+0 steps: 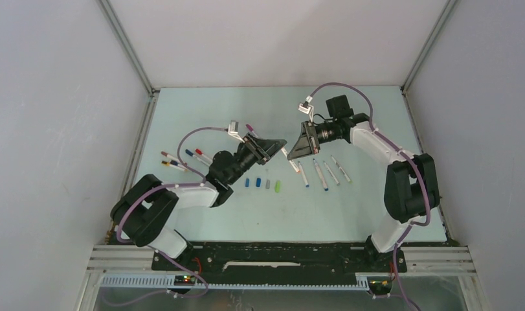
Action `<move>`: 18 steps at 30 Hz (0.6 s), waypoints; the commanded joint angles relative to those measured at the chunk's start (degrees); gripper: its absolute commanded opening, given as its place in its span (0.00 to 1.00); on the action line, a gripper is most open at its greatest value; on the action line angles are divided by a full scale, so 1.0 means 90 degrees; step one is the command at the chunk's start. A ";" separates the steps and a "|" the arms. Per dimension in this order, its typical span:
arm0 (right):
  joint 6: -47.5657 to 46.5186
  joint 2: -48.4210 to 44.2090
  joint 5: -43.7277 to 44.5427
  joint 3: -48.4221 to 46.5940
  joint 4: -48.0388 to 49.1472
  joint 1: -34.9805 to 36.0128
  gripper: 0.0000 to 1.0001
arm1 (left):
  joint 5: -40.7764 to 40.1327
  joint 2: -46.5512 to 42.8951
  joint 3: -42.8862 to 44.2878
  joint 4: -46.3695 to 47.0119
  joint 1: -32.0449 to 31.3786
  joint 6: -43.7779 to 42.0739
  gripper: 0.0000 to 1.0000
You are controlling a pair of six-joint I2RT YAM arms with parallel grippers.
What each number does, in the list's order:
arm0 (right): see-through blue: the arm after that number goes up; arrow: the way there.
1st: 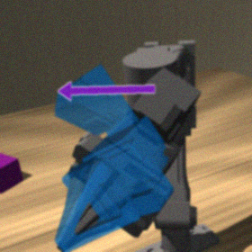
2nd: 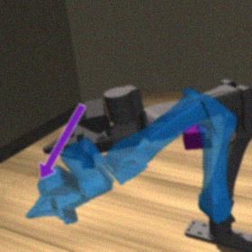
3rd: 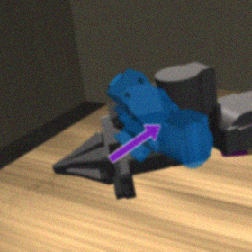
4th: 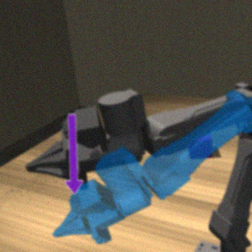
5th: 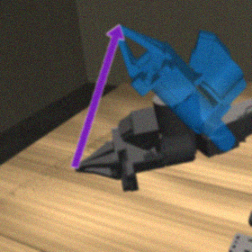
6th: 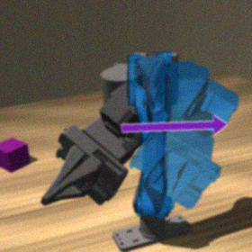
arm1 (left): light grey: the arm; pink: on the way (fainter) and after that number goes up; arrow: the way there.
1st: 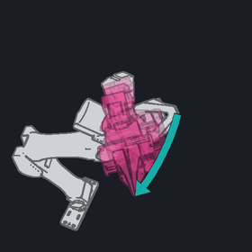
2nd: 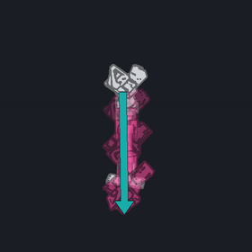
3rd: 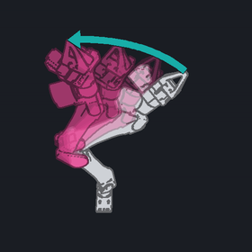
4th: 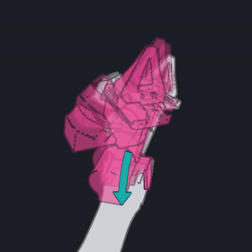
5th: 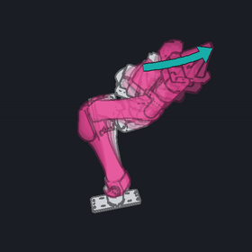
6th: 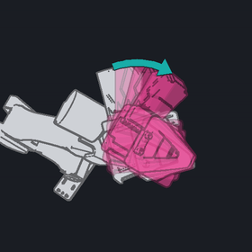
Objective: Open the pen caps
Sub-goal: Open the pen cap from the pen.
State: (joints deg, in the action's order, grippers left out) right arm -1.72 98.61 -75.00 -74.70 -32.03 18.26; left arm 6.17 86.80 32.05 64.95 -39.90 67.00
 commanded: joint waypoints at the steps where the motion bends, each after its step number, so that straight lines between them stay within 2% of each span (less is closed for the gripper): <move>1: -0.0061 0.0039 -0.0095 -0.0040 0.0049 0.0031 0.00 | 0.0075 0.0057 0.0308 0.0014 -0.0039 -0.0223 0.34; 5: -0.0063 0.0069 -0.0103 -0.0040 0.0030 0.0041 0.00 | 0.0102 0.0025 0.0315 -0.0064 -0.0032 -0.0326 0.18; 8: -0.0063 0.0075 -0.0112 -0.0040 0.0026 0.0044 0.00 | 0.0129 0.0006 0.0311 -0.0078 -0.0033 -0.0397 0.02; 9: -0.0063 0.0087 -0.0129 -0.0040 0.0022 0.0050 0.00 | 0.0119 -0.0001 0.0299 -0.0070 -0.0037 -0.0426 0.00; 10: -0.0058 0.0098 -0.0135 -0.0040 0.0008 0.0042 0.07 | 0.0118 -0.0011 0.0280 -0.0048 -0.0044 -0.0439 0.00; 12: -0.0058 0.0116 -0.0112 -0.0041 -0.0003 0.0039 0.28 | 0.0100 -0.0029 0.0258 -0.0017 -0.0049 -0.0475 0.00; 14: -0.0042 0.0124 -0.0073 -0.0040 -0.0010 0.0056 0.41 | 0.0086 -0.0050 0.0252 0.0000 -0.0080 -0.0531 0.00; 18: 0.0030 0.0118 -0.0093 -0.0043 0.0037 0.0137 0.48 | 0.0074 0.0007 0.0325 0.0045 -0.0180 -0.0594 0.00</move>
State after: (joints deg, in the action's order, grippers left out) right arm -1.87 99.53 -74.96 -74.70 -32.45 18.68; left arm 6.33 87.02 32.12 63.46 -40.36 64.01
